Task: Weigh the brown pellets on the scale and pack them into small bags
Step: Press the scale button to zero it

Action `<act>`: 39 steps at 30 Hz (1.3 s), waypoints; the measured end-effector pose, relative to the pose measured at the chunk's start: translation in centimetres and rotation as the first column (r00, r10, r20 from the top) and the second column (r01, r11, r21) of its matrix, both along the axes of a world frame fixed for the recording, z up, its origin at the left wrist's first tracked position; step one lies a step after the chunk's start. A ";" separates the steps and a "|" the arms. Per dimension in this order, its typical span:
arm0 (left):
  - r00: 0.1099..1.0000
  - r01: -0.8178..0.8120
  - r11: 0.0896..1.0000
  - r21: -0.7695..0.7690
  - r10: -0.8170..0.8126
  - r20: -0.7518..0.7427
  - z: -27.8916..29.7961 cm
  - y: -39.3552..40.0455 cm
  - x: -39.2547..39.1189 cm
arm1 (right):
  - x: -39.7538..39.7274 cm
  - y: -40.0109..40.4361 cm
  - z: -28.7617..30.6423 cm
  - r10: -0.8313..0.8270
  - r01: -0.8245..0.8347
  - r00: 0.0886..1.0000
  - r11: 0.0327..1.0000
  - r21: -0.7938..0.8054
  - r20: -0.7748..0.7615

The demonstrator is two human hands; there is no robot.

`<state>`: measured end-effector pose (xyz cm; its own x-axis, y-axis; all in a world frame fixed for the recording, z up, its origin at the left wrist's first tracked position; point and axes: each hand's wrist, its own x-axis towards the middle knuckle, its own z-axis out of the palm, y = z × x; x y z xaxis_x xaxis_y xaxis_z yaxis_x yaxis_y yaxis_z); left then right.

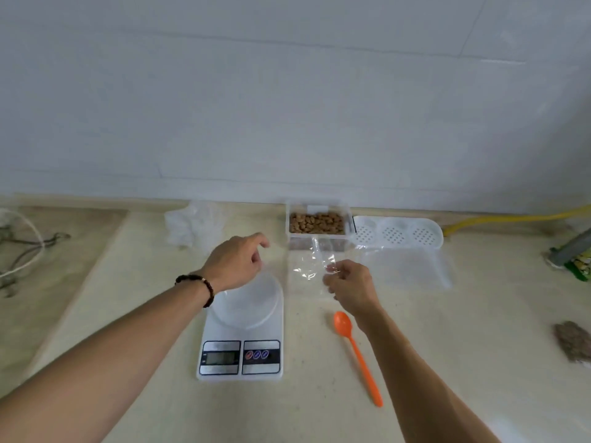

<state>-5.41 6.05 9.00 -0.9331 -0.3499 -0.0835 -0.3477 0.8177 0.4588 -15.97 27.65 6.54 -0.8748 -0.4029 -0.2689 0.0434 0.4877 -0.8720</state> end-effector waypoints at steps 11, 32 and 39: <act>0.998 0.039 0.982 -0.186 -0.031 0.045 -6.2 -6.8 3.8 | 5.5 -6.6 -4.7 -0.039 0.020 0.993 0.987 0.160 0.115; 0.994 -0.011 0.970 -0.243 -0.016 -0.109 -11.3 -0.8 16.3 | 16.0 -1.5 -8.4 0.328 -0.051 0.800 0.871 0.488 -0.502; 0.992 -0.107 0.973 -0.206 0.090 -0.087 -15.3 3.1 21.2 | 18.7 1.3 -10.2 0.520 -0.140 0.711 0.765 0.629 -0.473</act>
<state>15.82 9.14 -6.31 -0.8939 -0.4424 0.0722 -0.4016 0.8620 0.3092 2.73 28.95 -3.62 -0.7508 -0.6605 -0.0053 -0.6383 0.7276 -0.2515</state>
